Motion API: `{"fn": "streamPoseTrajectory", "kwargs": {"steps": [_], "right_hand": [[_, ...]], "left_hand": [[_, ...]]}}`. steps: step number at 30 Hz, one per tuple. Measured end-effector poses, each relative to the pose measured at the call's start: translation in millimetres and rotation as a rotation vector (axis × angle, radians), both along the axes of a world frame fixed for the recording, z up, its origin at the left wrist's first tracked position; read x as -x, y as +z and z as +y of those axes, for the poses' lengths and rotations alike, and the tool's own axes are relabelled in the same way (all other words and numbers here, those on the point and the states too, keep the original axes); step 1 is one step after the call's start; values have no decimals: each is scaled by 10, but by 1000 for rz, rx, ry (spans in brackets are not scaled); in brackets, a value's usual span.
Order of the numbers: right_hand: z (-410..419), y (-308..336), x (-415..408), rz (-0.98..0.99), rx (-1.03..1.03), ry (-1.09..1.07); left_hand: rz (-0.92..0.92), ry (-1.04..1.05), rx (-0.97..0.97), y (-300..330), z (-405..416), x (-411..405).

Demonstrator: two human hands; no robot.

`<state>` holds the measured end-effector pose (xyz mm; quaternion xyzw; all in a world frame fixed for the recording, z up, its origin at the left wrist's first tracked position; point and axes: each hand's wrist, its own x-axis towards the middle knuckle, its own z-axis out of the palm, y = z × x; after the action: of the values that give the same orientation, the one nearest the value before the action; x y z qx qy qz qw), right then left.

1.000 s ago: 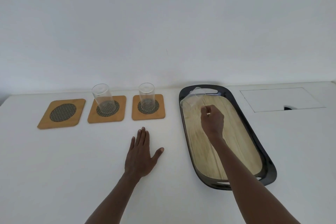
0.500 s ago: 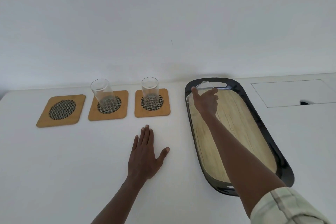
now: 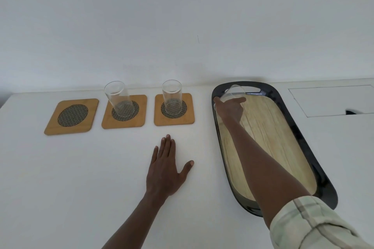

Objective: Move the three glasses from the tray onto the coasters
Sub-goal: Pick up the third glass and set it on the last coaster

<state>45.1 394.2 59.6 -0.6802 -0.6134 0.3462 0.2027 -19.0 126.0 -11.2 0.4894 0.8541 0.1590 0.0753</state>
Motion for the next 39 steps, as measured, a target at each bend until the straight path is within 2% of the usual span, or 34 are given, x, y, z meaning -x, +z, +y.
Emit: {"fn": "streamPoseTrajectory", "kwargs": {"steps": [11,15,24,39], "right_hand": [[-36,65,-167,243,76,-142],[-243,100,-318,261,1,-168],[-874,153,-766,479,-234,-127],[-1217,394,-1191,693,-275,-32]], "left_hand": [[-1,-1,2,41,-11,-10],[2,-2,10,55,-10,-14],[2,-6,9,61,-17,-20],[5,-42,53,67,-34,11]]}}
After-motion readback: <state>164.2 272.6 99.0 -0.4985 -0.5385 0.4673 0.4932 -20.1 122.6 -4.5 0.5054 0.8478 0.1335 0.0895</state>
